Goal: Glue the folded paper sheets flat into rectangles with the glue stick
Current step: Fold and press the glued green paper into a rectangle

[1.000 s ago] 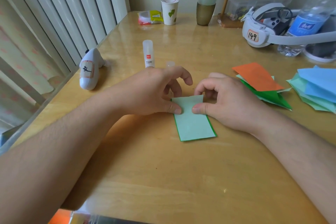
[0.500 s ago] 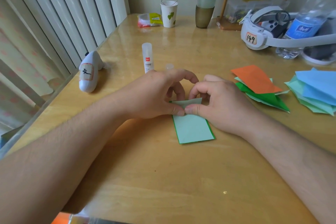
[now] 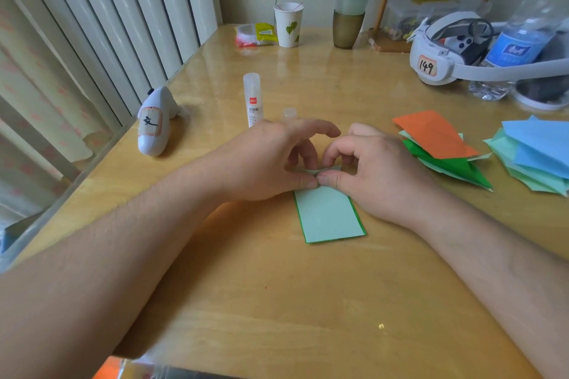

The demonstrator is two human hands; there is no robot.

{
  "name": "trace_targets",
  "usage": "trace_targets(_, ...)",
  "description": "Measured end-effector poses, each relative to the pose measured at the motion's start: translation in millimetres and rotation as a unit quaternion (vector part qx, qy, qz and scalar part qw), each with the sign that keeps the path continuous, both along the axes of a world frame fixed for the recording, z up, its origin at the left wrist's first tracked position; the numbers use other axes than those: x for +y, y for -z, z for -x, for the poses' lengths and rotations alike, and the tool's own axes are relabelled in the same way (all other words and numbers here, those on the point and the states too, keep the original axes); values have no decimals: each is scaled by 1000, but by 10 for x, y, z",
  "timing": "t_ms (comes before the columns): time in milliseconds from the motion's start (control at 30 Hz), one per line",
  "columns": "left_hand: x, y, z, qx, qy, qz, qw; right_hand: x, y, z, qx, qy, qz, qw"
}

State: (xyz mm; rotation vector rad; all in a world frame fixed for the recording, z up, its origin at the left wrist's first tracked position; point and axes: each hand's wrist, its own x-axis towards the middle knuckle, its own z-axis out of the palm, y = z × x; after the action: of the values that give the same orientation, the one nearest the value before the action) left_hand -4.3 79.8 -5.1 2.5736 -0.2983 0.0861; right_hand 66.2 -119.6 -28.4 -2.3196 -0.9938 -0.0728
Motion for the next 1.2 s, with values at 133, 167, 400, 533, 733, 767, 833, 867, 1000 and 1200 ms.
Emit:
trace_targets(133, 14, 2, -14, 0, 1, -4, 1000, 17, 15, 7, -15, -3, -2, 1000)
trace_targets(167, 35, -2, -13, 4, -1, -5, 1000, 15, 16, -2, -12, -3, -4, 1000)
trace_targets(400, 91, 8, -13, 13, -26, 2, 1000, 20, 32, -13, -17, -5, -2, 1000)
trace_targets(533, 20, 59, -46, -5, -41, 1, 999, 43, 53, -9, -35, -8, -7, 999)
trace_targets(733, -19, 112, -70, -24, -81, 23, 996, 46, 58, -13, -46, -3, -2, 999)
trace_targets(767, -15, 114, -67, -21, -88, 29, 995, 45, 60, -15, -48, -1, -1, 999)
trace_targets(833, 10, 107, -58, -9, -102, 34, 994, 43, 64, -17, -49, 1, -4, 999)
trace_targets(867, 27, 101, -52, -2, -109, 31, 994, 42, 66, -21, -49, 1, -6, 999)
trace_targets(1000, 74, 92, -36, 13, -128, 31, 991, 42, 74, -35, -48, 0, -9, 999)
trace_targets(1200, 58, 104, -54, 6, -123, 31, 992, 20, 73, -26, -46, -46, 10, 998)
